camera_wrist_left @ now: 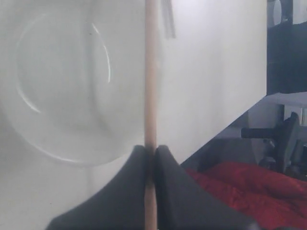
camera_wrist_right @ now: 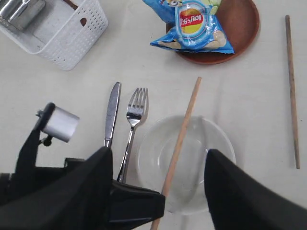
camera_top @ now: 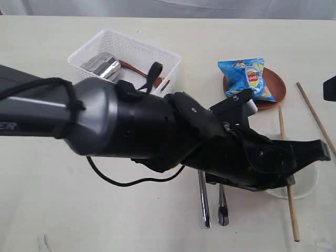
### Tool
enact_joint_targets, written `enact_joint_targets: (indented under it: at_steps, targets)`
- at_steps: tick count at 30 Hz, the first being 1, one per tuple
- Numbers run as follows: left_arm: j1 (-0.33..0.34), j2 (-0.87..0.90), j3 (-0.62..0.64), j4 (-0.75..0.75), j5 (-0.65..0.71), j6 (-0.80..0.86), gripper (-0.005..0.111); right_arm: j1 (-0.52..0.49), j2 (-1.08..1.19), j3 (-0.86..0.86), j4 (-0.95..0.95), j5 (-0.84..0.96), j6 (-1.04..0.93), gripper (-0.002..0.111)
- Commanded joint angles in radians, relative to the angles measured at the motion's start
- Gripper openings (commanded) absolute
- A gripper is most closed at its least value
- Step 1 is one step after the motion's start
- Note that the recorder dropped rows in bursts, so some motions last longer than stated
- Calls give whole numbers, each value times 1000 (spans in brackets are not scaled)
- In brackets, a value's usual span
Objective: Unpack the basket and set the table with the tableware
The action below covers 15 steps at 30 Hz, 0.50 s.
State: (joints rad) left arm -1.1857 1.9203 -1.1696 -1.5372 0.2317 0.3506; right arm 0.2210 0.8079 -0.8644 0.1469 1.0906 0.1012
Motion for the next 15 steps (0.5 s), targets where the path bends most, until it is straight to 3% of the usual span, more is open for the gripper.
enact_joint_targets:
  at_steps: [1,15]
  targets:
    - [-13,61,-42,-18,-10,2,0,3,2,-7,-13,0,-1,54]
    - [-13,69,-26,50,-96,2,0,3,2,-7,-17,19,-38,54]
